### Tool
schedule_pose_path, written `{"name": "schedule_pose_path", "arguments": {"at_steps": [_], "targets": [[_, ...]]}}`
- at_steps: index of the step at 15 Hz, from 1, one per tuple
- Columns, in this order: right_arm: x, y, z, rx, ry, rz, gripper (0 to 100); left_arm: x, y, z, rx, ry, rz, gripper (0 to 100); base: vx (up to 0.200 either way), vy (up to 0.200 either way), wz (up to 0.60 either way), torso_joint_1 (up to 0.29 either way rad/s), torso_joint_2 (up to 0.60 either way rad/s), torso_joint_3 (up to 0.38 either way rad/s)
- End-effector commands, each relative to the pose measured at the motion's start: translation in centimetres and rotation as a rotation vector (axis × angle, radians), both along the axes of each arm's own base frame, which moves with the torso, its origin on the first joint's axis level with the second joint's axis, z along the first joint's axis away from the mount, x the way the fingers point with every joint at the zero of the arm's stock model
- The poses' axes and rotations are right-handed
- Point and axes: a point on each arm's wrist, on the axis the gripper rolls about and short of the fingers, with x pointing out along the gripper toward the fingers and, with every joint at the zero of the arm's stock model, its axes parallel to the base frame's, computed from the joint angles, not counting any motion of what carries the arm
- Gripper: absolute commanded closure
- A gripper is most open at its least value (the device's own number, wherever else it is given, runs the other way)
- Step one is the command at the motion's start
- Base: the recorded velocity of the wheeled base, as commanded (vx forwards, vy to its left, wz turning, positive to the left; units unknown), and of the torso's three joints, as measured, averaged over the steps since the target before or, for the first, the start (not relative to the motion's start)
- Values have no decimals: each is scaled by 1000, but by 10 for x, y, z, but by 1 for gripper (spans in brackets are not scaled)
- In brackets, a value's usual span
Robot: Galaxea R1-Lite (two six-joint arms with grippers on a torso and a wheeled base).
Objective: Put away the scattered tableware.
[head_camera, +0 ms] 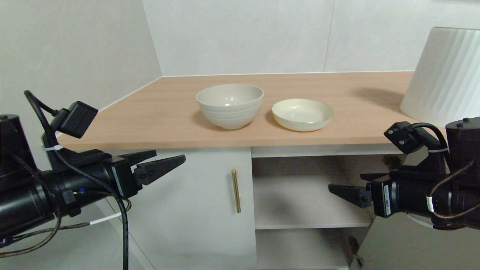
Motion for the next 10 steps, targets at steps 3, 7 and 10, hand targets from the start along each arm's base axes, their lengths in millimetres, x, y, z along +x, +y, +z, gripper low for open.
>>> {"name": "schedule_pose_path", "arguments": {"at_steps": [3,7,10], "targets": [[0,1,0,0,2,3,0,1,0,-1,1,5,-1,0,0,0,0,162,-541,-292],[0,0,-1,-1,3,2,0,1,0,-1,1,6,-1,0,0,0,0,182,-477,-288],[1,1,-1,-2,4,2,0,4,-1,-4,4,18,-1,0,0,0,0,196,-478,-281]]}}
